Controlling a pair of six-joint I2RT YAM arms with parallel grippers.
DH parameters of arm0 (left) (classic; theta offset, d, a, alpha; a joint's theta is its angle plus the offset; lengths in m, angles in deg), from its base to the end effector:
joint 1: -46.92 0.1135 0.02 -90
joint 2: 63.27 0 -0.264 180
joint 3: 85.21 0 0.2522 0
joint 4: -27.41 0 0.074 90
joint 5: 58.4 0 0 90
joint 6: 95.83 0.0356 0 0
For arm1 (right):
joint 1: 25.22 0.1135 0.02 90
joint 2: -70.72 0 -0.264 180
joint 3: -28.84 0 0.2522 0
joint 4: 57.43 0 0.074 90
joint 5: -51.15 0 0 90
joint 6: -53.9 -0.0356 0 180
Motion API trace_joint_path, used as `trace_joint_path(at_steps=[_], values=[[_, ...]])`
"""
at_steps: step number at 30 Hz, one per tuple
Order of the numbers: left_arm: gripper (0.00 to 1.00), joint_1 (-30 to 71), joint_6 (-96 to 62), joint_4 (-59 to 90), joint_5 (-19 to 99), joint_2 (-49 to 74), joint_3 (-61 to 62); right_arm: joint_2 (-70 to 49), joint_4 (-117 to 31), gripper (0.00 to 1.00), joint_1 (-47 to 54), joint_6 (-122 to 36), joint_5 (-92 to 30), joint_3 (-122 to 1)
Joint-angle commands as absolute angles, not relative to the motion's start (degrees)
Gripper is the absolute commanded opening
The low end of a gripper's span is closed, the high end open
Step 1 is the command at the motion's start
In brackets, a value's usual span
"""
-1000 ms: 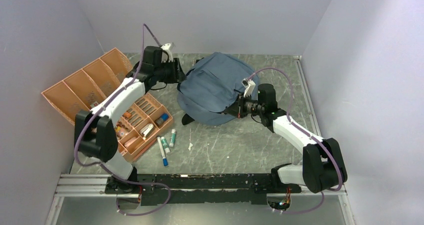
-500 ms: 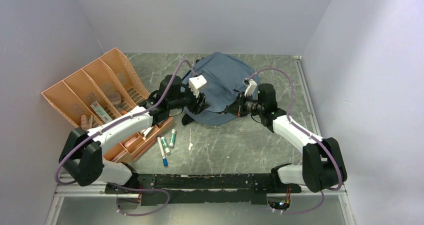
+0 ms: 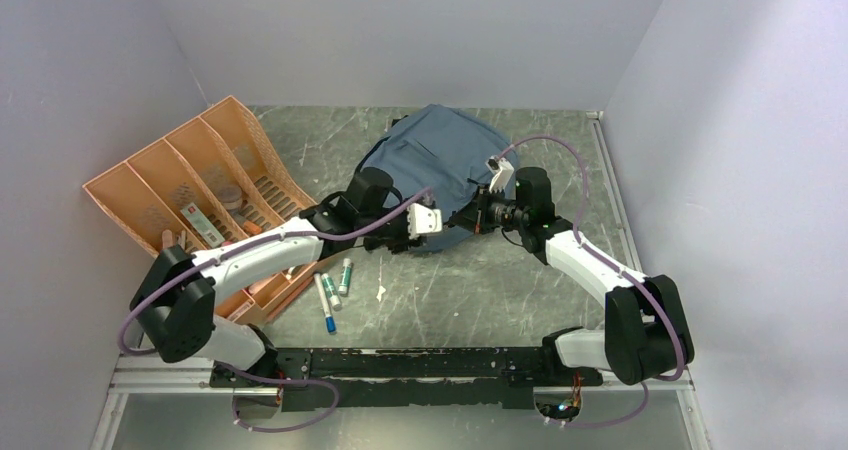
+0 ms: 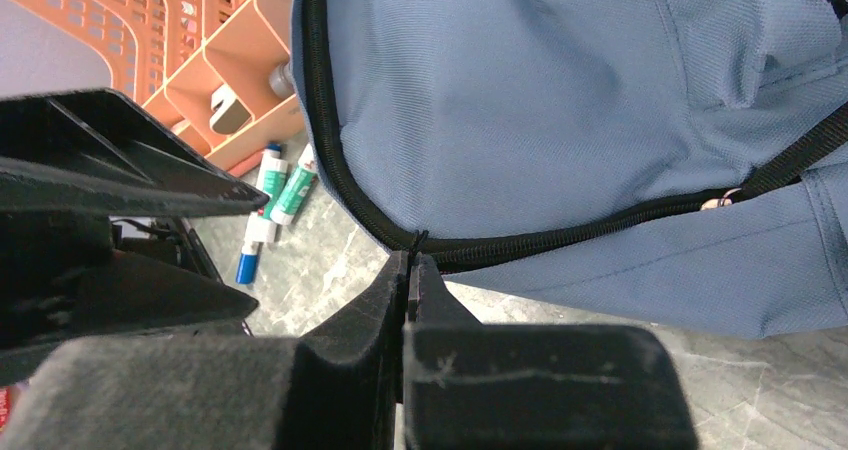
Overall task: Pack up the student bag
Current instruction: Zip the student bag at the center of the board.
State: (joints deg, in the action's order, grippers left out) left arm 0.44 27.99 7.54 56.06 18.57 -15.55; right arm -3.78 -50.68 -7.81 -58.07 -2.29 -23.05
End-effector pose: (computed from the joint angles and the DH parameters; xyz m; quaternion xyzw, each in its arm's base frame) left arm 0.2091 -0.2416 0.2652 0.6297 0.5873 -0.2364 0.4501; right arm 0.2529 0.1015 0.2206 -0.1256 0.8253 0.4164 0.3601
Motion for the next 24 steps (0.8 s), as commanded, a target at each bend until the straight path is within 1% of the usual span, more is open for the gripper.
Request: trace_joint_path(at_steps=[1, 12, 15, 21, 24], values=[[0.56, -1.0, 37.0, 6.2, 56.0, 20.1, -14.1, -3.2, -51.4, 0.0, -8.3, -58.1, -1.9, -23.8], [0.56, -1.7, 36.3, 11.9, 49.3, 25.8, -13.7, -2.0, -52.0, 0.0, -8.3, -58.6, -1.7, -22.6], [0.53, -1.9, 35.5, 12.6, 46.8, 27.0, -13.4, -1.8, -51.7, 0.0, -8.3, -58.3, -1.8, -22.5], [0.28, -2.2, 36.2, 8.6, 46.3, 27.3, -12.6, -1.8, -51.0, 0.0, -8.3, -59.1, -5.3, -22.9], [0.18, -2.5, 35.4, 7.6, 46.4, 26.0, -13.6, -2.4, -50.4, 0.0, -8.3, -59.5, -7.7, -24.0]])
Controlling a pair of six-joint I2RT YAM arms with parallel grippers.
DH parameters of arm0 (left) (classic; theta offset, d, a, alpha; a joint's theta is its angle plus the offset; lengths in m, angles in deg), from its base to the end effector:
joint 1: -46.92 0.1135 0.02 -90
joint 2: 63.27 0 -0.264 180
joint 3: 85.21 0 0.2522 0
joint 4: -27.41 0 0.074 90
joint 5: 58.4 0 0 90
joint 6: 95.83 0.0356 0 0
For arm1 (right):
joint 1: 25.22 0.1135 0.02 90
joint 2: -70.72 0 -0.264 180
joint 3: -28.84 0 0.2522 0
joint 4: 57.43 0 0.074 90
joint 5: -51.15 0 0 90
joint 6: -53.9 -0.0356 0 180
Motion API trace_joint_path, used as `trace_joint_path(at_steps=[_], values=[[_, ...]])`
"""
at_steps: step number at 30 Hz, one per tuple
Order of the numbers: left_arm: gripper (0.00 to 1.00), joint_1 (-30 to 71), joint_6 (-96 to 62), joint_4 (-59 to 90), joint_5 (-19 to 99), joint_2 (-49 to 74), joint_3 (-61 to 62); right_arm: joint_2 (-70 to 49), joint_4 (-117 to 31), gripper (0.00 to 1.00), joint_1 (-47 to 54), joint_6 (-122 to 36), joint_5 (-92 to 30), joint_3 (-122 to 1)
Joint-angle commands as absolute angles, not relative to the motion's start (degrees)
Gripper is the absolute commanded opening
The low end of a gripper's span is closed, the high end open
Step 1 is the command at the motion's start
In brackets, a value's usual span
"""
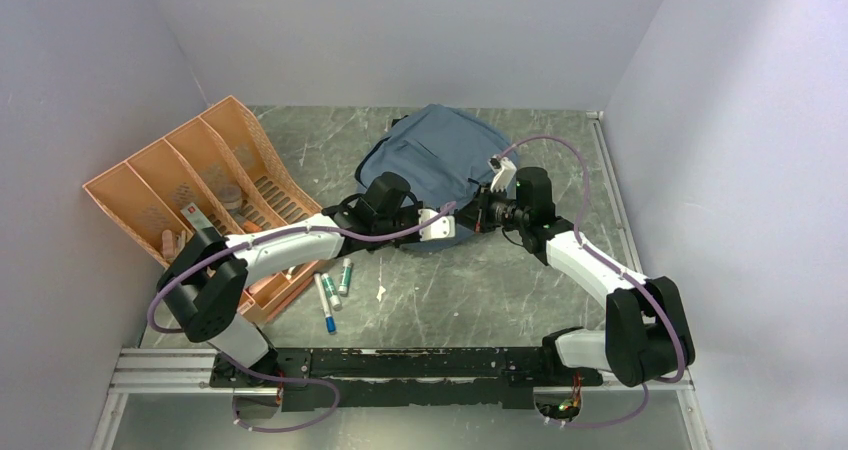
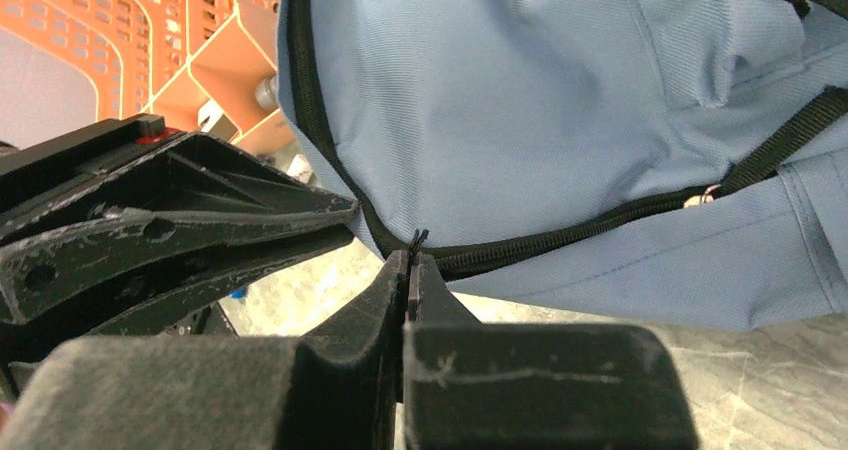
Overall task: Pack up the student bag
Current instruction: Zip the student bag at the center of the board.
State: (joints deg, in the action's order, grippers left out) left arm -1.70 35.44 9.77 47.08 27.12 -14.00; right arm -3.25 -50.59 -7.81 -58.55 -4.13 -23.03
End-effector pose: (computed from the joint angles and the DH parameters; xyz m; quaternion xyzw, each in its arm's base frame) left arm 0.2221 -0.2664 0.2297 0.6686 0.5846 -0.1486 0.4349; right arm 0.2526 0.1005 0.2224 -0.1153 0.8280 0.4069 0.3682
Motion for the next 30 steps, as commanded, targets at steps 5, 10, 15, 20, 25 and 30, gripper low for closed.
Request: trace_joint_path(at_steps=[5, 10, 15, 20, 25, 30], values=[[0.08, -2.7, 33.8, 6.9, 49.0, 23.0, -16.4, -3.5, -48.7, 0.0, -8.4, -59.4, -11.9, -26.1], [0.05, -2.9, 33.2, 5.7, 49.3, 21.4, -17.8, -4.6, -46.0, 0.0, -9.0, -58.7, -16.6, -27.5], [0.05, -2.8, 33.6, 4.7, 49.0, 20.0, -18.4, -6.3, -44.7, 0.0, -10.2, -57.2, -20.8, -28.7], [0.05, -2.9, 33.7, 3.9, 49.3, 19.5, -18.6, -9.1, -44.6, 0.0, -11.7, -56.6, -24.3, -30.6], [0.05, -2.9, 33.4, 4.1, 49.7, 18.8, -19.1, -12.4, -46.4, 0.0, -13.8, -57.9, -26.8, -32.2], [0.05, -2.9, 33.2, 4.3, 49.4, 18.2, -19.8, -16.5, -46.7, 0.0, -15.9, -57.8, -29.5, -35.1]])
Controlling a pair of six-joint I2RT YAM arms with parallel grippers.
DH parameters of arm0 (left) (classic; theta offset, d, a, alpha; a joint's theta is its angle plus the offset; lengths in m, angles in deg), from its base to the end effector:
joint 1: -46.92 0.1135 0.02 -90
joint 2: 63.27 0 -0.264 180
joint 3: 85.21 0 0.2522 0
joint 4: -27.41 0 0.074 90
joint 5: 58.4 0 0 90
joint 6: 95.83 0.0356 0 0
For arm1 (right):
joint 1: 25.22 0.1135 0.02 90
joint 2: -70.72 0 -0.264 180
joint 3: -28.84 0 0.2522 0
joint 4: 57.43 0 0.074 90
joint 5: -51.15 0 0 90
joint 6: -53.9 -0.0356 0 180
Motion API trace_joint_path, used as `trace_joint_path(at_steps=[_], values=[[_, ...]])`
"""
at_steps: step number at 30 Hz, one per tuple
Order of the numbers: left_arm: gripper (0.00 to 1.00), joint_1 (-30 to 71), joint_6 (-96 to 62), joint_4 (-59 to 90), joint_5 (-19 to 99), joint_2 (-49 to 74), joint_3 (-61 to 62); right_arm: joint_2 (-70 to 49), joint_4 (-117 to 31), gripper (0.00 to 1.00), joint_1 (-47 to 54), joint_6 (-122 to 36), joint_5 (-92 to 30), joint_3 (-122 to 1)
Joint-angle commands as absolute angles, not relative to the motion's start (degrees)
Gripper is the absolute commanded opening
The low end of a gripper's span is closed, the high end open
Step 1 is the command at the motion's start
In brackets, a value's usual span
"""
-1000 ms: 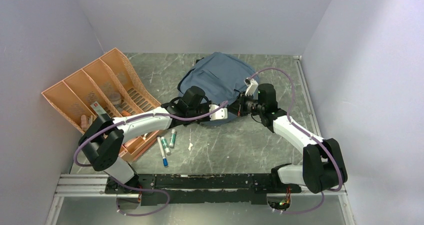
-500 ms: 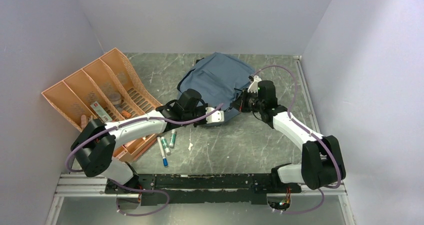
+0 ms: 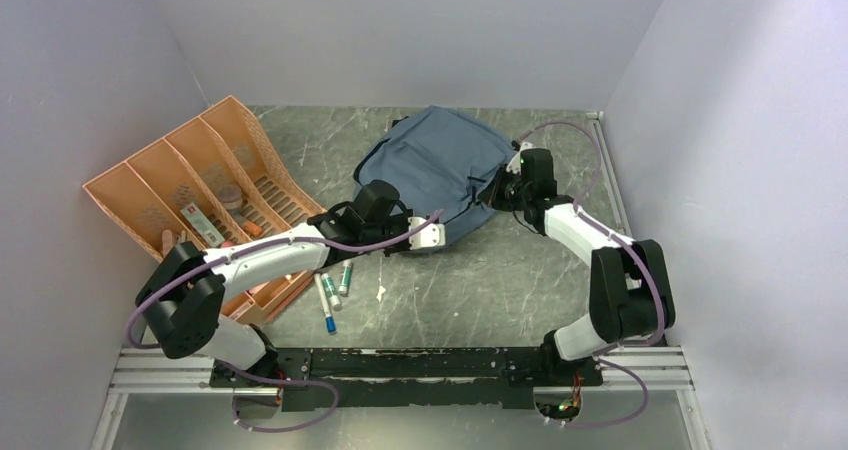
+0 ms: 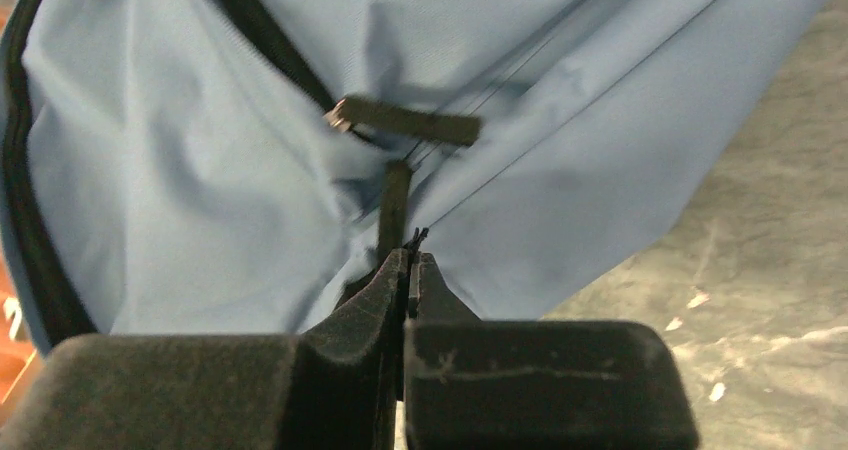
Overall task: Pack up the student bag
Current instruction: Zip the student bag at the center of the board.
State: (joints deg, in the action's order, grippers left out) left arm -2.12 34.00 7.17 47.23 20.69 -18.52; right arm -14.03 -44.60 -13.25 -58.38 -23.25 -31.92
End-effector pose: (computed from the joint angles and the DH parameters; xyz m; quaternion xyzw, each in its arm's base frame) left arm 0.2018 -0.2471 0.2352 0.6650 0.5924 -0.1567 0.4269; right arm 0.3042 0.0743 0.2090 0.0191 0.8878 0.2466 0.3881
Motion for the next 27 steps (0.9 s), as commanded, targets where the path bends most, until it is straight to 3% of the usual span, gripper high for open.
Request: trace_joint_path(at_steps=[1, 15, 27], values=[[0.05, -2.9, 33.0, 4.4, 49.4, 18.0, -20.0, -17.3, -46.5, 0.0, -16.3, -57.7, -30.0, -35.9], [0.05, -2.9, 32.1, 5.3, 50.6, 18.3, -19.7, -21.2, -49.3, 0.0, -20.2, -58.1, -27.9, -39.0], [0.39, -2.8, 12.2, 22.7, 41.2, 14.2, -21.1, -4.4, -44.5, 0.04, -20.2, -59.9, -30.4, -28.9]])
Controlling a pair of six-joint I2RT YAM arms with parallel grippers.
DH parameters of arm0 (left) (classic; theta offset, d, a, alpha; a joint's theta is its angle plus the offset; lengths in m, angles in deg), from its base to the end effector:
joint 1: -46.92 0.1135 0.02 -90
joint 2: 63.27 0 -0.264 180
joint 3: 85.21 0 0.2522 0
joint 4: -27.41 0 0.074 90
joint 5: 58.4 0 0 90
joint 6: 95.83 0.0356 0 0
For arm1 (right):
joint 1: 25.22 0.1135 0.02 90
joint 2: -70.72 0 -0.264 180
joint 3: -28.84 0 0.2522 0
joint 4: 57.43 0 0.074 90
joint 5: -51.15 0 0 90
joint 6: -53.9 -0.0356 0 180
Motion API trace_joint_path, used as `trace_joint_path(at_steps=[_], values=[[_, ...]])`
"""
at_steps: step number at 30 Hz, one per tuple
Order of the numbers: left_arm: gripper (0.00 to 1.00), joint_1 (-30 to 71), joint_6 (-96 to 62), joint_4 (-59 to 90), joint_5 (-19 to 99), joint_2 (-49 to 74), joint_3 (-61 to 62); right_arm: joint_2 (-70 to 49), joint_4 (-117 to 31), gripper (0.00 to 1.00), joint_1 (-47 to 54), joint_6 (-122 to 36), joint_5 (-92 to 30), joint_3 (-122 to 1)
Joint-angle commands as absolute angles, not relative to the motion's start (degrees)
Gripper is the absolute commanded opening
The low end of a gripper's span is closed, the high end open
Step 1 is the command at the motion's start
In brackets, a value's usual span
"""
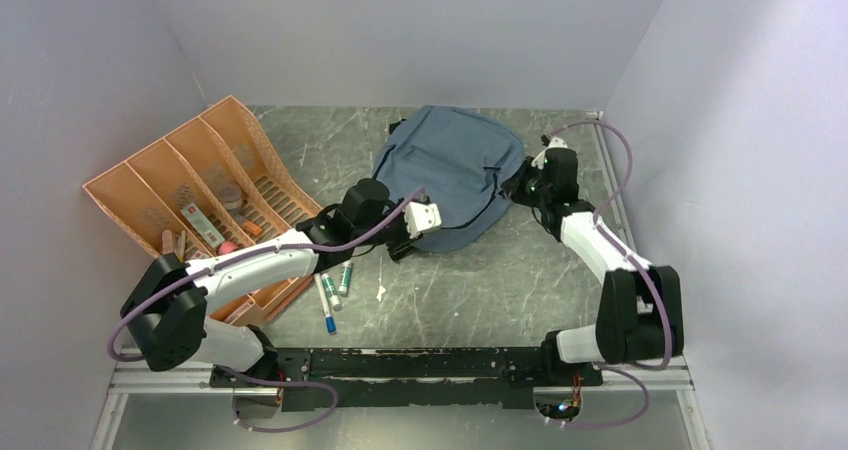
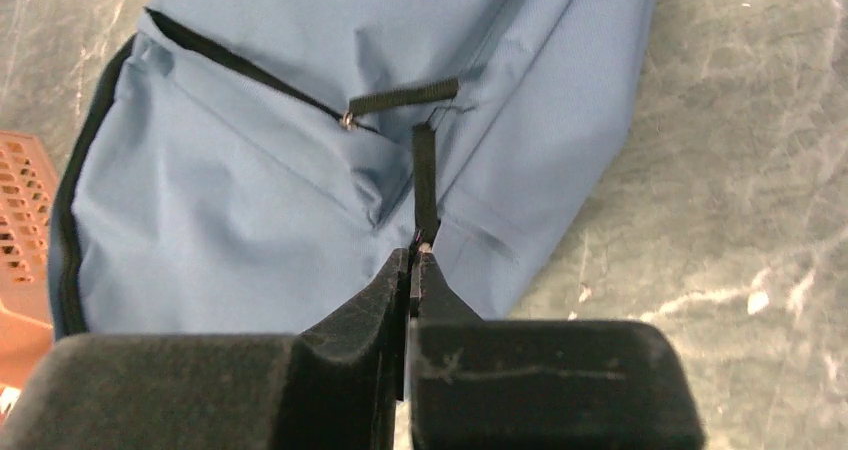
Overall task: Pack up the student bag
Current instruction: Zip the student bag at the center of the board, then unzip the student bag at the center of the board.
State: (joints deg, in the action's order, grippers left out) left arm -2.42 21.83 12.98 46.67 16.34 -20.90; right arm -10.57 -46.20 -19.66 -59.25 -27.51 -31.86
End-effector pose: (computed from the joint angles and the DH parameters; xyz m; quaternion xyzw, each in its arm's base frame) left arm 0.1948 -0.2410 0.2529 0.5853 0.6300 -0.2050 0.4675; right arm 0.3065 0.0369 0.2283 0.0855 0.8667 0.2036 0.4473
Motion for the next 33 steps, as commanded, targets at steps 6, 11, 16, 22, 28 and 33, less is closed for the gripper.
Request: trace_joint_path(at_steps=[6, 11, 16, 22, 28, 33], values=[[0.51, -1.8, 1.8, 26.0, 33.5, 14.8, -19.6, 5.2, -39.9, 0.07, -20.3, -61.0, -35.7, -23.3], [0.61, 0.3, -5.0, 28.3, 28.9, 14.2, -20.3, 11.9, -37.2, 0.14, -20.3, -61.9, -40.8, -21.4], [0.75, 4.2, -12.7, 24.1, 23.5, 15.0, -18.5, 14.1, -34.7, 0.33, -20.3, -61.4, -45.4, -22.8], [0.78, 9.8, -19.2, 14.0, 21.9, 17.2, -13.9, 13.6, -37.2, 0.4, -20.3, -61.8, -39.4, -23.6], [0.78, 14.1, -23.3, 3.9, 22.9, 18.5, -10.3, 11.0, -40.6, 0.4, -20.3, -65.0, -30.2, -24.7], [0.77, 14.3, -23.2, 2.3, 22.2, 17.5, -11.4, 9.7, -41.1, 0.41, -20.3, -67.1, -29.5, -25.4]])
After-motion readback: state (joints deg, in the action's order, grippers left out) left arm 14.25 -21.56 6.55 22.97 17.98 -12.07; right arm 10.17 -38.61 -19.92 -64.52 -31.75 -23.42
